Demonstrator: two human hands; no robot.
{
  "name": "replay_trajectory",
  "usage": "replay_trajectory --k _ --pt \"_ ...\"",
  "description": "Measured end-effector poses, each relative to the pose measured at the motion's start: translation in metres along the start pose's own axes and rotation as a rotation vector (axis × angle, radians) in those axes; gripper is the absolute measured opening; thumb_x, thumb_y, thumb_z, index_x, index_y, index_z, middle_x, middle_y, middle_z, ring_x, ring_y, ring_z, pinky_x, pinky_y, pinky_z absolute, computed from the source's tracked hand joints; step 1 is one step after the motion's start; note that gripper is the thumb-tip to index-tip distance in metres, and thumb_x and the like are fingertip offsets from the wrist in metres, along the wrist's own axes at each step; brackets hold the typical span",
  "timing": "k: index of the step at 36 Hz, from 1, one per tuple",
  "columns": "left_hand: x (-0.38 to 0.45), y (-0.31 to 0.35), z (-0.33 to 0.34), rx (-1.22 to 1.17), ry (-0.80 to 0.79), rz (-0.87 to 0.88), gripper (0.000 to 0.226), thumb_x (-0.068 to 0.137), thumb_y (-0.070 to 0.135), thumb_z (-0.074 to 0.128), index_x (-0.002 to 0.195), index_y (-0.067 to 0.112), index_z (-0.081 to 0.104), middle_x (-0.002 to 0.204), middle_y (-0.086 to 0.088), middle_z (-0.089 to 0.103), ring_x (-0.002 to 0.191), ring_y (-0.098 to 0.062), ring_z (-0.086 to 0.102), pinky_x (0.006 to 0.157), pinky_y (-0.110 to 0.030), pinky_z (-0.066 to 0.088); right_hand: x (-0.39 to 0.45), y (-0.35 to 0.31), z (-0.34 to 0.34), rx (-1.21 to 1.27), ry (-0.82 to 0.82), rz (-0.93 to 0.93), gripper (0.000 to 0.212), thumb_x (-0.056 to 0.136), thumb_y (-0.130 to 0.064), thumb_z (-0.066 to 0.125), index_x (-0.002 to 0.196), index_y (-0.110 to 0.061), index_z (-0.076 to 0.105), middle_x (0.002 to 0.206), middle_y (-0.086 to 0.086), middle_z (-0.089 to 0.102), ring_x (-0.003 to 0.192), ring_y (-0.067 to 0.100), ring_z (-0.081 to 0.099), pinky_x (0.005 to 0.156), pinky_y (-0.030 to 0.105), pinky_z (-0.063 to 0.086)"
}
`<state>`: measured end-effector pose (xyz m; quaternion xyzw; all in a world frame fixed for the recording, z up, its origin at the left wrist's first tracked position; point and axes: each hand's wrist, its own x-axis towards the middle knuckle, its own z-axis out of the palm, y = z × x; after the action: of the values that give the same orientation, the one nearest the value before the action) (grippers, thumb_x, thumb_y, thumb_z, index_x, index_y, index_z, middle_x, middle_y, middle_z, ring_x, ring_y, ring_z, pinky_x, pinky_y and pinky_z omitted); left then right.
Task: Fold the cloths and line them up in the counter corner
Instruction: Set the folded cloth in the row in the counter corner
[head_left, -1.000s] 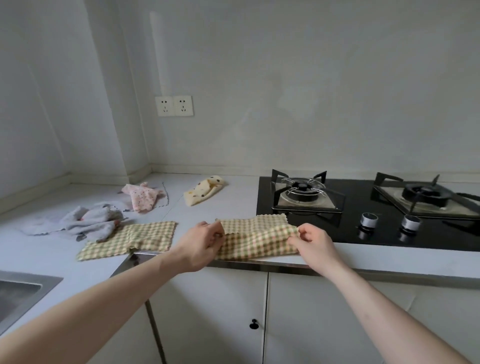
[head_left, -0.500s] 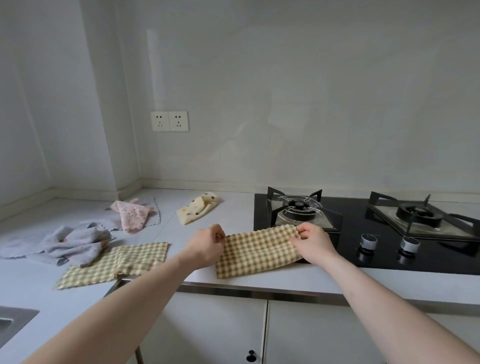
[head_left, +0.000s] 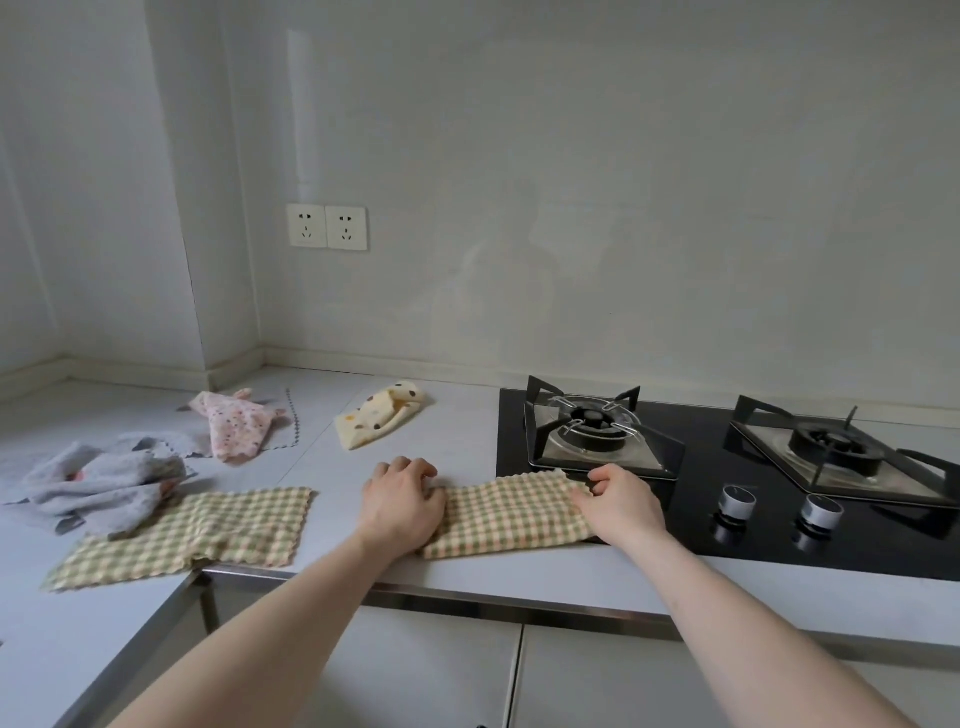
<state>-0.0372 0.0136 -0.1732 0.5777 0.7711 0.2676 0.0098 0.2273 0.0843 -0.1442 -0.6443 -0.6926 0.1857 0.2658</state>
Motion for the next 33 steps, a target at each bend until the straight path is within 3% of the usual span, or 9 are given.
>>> replay_trajectory --k 3,6,7,9,11,14,19,28,33 --pt "0.0 -0.002 -0.001 -0.023 -0.008 -0.003 0.03 0.094 0.039 0.051 0.118 0.029 0.065 0.124 0.001 0.06 0.118 -0.024 0.048 0.102 -0.037 0.041 0.003 -0.004 0.0 -0.082 -0.053 0.018 0.056 0.087 -0.058 0.063 0.131 -0.023 0.062 0.127 -0.004 0.065 0.115 0.019 0.061 0.089 0.031 0.05" --pt "0.001 -0.004 -0.003 -0.084 -0.044 -0.029 0.021 0.094 0.039 0.053 0.107 0.029 0.066 0.111 0.003 0.067 0.109 -0.021 0.053 0.095 -0.036 0.047 0.003 -0.011 -0.003 -0.133 -0.118 0.045 0.06 0.085 -0.062 0.066 0.129 -0.021 0.061 0.128 -0.004 0.065 0.115 0.02 0.061 0.081 0.03 0.046" --pt "0.001 -0.004 -0.005 -0.104 -0.069 -0.036 0.019 0.093 0.038 0.054 0.104 0.029 0.066 0.106 0.005 0.068 0.107 -0.021 0.056 0.094 -0.036 0.048 0.002 -0.015 -0.005 -0.13 -0.143 0.062 0.056 0.084 -0.061 0.068 0.123 -0.021 0.065 0.122 -0.004 0.067 0.109 0.019 0.063 0.077 0.03 0.045" --pt "0.0 -0.005 -0.011 -0.137 -0.127 -0.044 0.016 0.093 0.038 0.055 0.1 0.029 0.066 0.1 0.007 0.068 0.101 -0.018 0.059 0.089 -0.034 0.051 0.004 -0.018 -0.009 -0.102 -0.199 0.097 0.039 0.082 -0.056 0.072 0.089 -0.018 0.07 0.089 -0.004 0.07 0.078 0.013 0.062 0.065 0.029 0.042" --pt "-0.002 -0.007 -0.017 -0.15 -0.181 -0.046 0.014 0.092 0.039 0.056 0.096 0.029 0.066 0.094 0.01 0.067 0.093 -0.014 0.06 0.082 -0.031 0.049 0.007 -0.02 -0.011 -0.074 -0.261 0.136 0.039 0.077 -0.05 0.078 0.067 -0.017 0.06 0.071 -0.005 0.06 0.065 0.011 0.055 0.058 0.028 0.039" --pt "-0.008 -0.014 -0.023 -0.143 -0.232 -0.019 0.012 0.09 0.04 0.057 0.089 0.031 0.065 0.089 0.012 0.066 0.088 -0.011 0.06 0.072 -0.027 0.044 0.01 -0.02 -0.013 -0.012 -0.324 0.17 0.04 0.066 -0.043 0.084 0.088 -0.012 0.071 0.093 -0.001 0.069 0.085 0.015 0.064 0.065 0.028 0.046" --pt "-0.02 -0.019 -0.027 -0.159 -0.214 0.029 0.011 0.085 0.038 0.06 0.081 0.029 0.064 0.082 0.011 0.066 0.084 -0.011 0.059 0.067 -0.027 0.041 -0.003 -0.03 -0.019 0.11 -0.349 0.154 0.018 0.07 -0.026 0.077 0.078 -0.016 0.065 0.084 0.0 0.066 0.078 0.016 0.06 0.068 0.029 0.045" --pt "-0.028 -0.017 -0.033 -0.274 -0.156 0.004 0.007 0.082 0.035 0.062 0.082 0.028 0.066 0.079 0.011 0.068 0.078 -0.006 0.06 0.062 -0.024 0.043 -0.011 -0.044 -0.031 0.284 -0.367 0.159 0.019 0.079 -0.015 0.079 0.094 -0.023 0.068 0.1 0.002 0.072 0.093 0.018 0.068 0.085 0.036 0.058" --pt "-0.029 -0.018 -0.039 -0.443 -0.145 -0.041 0.026 0.069 0.044 0.052 0.079 0.024 0.066 0.075 0.009 0.069 0.074 -0.009 0.062 0.062 -0.027 0.043 -0.012 -0.066 -0.034 0.319 -0.381 0.147 0.023 0.078 -0.015 0.077 0.101 -0.019 0.075 0.102 0.004 0.074 0.094 0.02 0.069 0.072 0.029 0.054"
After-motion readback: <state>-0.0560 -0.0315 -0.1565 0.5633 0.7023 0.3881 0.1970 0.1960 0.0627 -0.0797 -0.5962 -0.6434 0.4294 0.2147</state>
